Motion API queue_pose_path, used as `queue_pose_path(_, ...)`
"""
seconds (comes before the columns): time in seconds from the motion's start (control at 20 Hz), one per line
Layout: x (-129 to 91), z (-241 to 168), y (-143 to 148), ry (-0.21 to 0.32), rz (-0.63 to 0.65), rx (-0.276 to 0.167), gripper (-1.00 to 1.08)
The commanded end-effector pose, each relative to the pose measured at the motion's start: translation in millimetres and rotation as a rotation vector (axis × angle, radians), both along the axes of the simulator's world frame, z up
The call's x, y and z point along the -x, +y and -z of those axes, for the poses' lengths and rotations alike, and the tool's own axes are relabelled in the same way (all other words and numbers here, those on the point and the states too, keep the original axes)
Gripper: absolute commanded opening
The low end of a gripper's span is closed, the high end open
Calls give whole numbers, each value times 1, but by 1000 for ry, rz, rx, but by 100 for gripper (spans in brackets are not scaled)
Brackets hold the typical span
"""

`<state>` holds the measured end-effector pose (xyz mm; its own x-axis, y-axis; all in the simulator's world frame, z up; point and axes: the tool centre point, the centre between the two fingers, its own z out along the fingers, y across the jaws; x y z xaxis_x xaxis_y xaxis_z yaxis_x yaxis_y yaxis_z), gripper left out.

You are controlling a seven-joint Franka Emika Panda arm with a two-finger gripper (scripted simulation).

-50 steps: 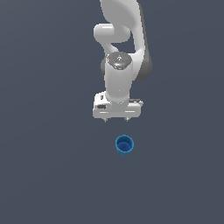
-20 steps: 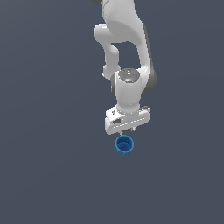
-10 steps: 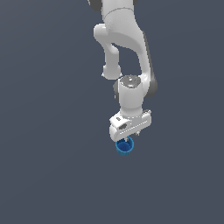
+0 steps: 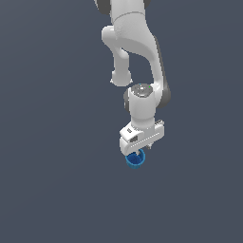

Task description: Pick up the object and move it to a goal position.

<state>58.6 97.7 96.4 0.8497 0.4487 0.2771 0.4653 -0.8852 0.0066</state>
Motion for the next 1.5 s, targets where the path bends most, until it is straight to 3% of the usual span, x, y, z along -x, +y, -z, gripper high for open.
queue_pose_path(0.0, -1, 7, 1, 0, -1, 0, 28)
queue_pose_path(0.4, -6, 25, 3, -2, -4, 0, 28)
queue_pose_path(0.45, -6, 25, 3, -2, -4, 0, -100)
queue_pose_path(1.1, -5, 24, 1, -3, -2, 1, -100)
queue_pose_path(1.45, 7, 16, -9, -3, -2, 2, -100)
